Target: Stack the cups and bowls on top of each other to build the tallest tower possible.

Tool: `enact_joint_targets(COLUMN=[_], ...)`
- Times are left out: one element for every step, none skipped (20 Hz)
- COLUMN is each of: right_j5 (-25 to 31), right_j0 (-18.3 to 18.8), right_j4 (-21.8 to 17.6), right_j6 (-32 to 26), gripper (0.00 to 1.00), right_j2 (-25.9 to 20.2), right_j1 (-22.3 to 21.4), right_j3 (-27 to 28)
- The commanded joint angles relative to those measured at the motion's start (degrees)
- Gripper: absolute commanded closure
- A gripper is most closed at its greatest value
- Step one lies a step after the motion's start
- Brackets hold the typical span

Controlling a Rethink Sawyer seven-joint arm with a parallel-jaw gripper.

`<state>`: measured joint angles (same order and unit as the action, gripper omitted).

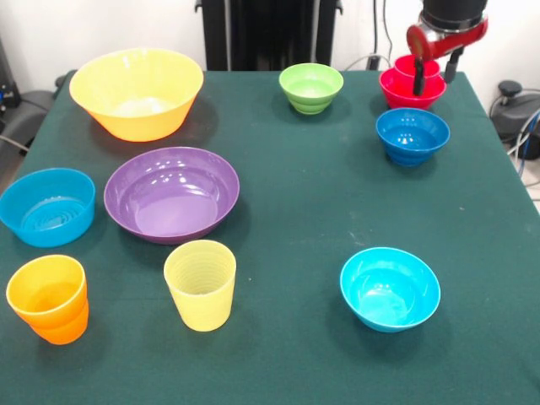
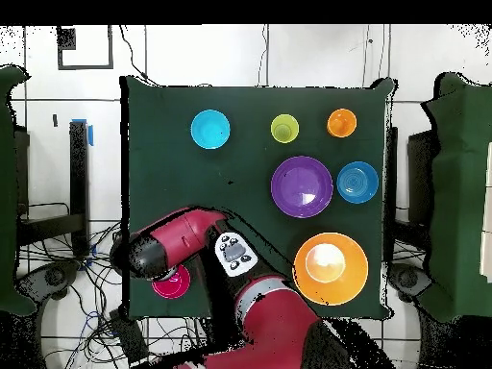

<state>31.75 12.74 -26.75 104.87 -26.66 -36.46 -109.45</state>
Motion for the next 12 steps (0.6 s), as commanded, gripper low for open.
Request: enact_joint_targets(right_j5=[-7.7,-8.5,-9.1,-11.5,-12.3,-12.4,-13.5,-13.4,-13.3,-13.2,-12.3,-11.9], right_j0=[3.1,3.5,3.3,3.1,3.1,3.2,2.8,2.5,2.2,1.9,1.9,2.1], right_j4=[-7.5,-7.9,-8.4,-9.6,-10.0,-10.1,-10.5,-10.5,-10.4,-10.4,-10.0,-9.9], right_j6=[-6.7,-6.4,-5.5,-4.4,-3.7,-3.0,-1.8,-1.1,-0.6,-0.1,-0.1,-0.5], gripper=[0.0,0.0,0.0,0.0,0.0,0.0,0.0,0.0,0.0,0.0,0.0,0.0], right_j2=[-2.7,-2.6,-2.1,-1.6,-1.4,-1.2,-0.8,-0.5,-0.4,-0.3,-0.4,-0.6], right_j1=[11.5,12.8,13.6,14.0,14.7,15.1,14.7,14.1,13.2,12.4,11.3,10.7], right_j3=[6.8,7.1,7.2,7.1,6.9,6.5,6.0,5.3,4.8,4.3,3.8,3.7])
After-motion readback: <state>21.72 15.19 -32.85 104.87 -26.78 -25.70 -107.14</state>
